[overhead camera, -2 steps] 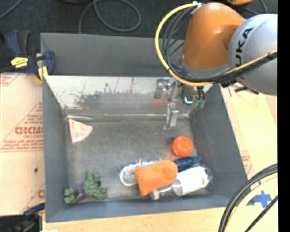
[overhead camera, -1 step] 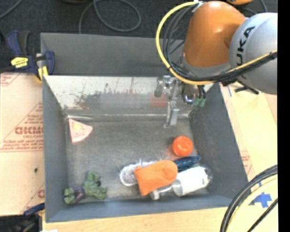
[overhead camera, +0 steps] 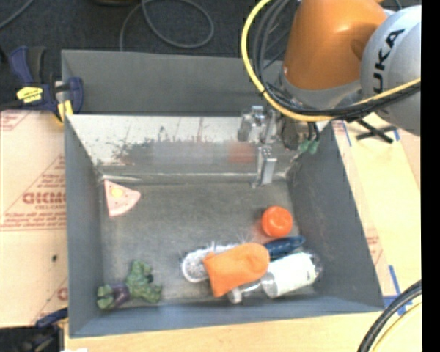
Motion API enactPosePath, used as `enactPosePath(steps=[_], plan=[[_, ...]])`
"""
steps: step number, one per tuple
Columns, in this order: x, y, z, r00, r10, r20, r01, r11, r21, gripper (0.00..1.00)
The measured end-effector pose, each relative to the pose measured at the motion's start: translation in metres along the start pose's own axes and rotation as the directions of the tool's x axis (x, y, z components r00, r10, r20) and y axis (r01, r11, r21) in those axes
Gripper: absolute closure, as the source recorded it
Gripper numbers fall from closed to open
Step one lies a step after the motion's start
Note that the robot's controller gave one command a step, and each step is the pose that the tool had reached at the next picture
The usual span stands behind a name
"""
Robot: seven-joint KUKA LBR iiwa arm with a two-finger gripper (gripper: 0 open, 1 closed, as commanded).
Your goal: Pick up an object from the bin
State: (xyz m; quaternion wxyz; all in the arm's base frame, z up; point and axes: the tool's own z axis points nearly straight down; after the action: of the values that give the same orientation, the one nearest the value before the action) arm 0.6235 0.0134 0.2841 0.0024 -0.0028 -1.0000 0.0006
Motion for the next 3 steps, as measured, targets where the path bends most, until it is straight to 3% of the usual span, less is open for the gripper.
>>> enactPosePath(steps=[1,2,3], plan=[[0.005,0.006,0.005,1.0,-0.002,0.026,0.002,1.0,-0.001,0.0],[0.007,0.01,0.0,1.0,0.007,-0.006,-0.007,1.0,-0.001,0.0],[0.008,0.014,-0.048,0.999,0.027,0.024,-0.027,1.0,-0.002,0.0]])
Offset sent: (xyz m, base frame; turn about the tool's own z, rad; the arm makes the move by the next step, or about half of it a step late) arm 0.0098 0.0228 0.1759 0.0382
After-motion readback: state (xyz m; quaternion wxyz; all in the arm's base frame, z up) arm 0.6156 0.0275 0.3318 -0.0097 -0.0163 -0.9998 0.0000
